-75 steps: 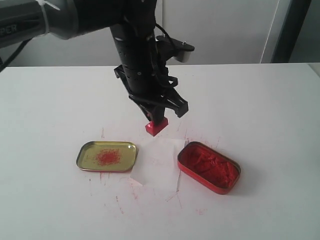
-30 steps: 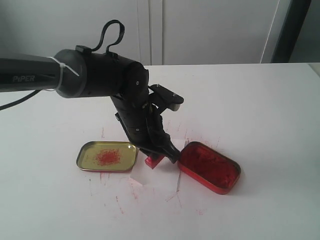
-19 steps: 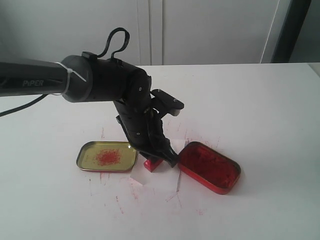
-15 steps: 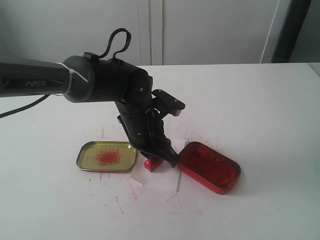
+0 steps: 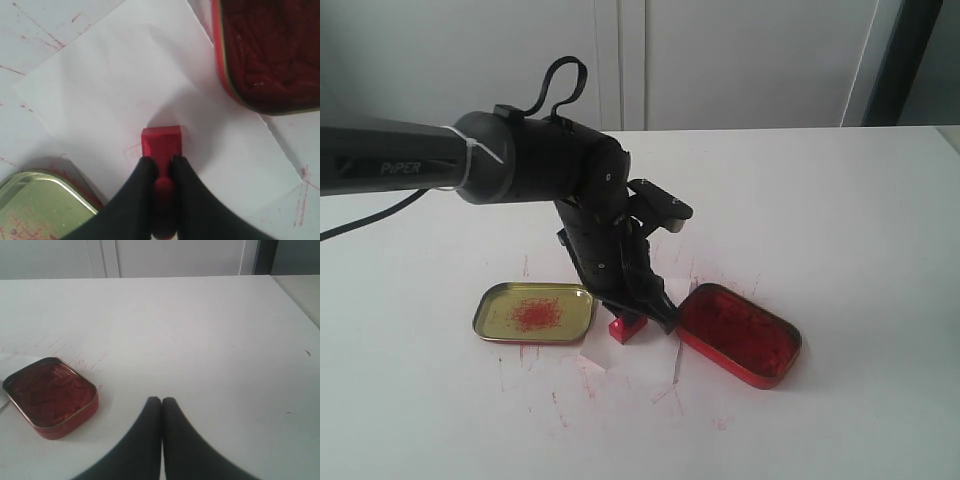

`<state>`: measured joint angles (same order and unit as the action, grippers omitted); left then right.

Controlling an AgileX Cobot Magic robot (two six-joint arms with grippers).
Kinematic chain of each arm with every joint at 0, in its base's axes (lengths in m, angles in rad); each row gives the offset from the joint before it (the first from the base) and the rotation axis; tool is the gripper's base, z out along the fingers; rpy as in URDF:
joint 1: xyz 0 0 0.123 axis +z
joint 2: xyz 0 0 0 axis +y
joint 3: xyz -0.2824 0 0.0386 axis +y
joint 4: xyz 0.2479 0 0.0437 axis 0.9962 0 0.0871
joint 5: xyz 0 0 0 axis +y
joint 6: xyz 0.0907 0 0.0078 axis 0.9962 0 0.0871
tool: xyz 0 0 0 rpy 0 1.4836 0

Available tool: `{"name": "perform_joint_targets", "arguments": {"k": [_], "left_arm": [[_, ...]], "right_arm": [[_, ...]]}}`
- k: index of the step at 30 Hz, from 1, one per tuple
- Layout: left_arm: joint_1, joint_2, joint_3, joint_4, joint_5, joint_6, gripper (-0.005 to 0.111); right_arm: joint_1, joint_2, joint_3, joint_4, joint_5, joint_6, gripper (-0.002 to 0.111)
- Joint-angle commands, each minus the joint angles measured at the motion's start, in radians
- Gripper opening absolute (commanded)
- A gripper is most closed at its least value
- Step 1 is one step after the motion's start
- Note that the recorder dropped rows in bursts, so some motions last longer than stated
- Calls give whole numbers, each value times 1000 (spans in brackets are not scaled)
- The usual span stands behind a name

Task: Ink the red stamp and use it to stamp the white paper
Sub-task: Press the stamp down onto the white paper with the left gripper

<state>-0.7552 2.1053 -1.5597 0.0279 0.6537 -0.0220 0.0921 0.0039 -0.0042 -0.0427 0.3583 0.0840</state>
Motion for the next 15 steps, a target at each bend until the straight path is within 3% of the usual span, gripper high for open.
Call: {"name": "perform_joint_targets", "arguments": {"k": [1,15], "left_arm": [[-2,111,36,17,40,3,0],[-2,140,36,17,68,3,0]], "right_arm": [[-3,-4,4,-7,-13,-1,0],[-3,-4,4,-7,-13,-1,0]]}}
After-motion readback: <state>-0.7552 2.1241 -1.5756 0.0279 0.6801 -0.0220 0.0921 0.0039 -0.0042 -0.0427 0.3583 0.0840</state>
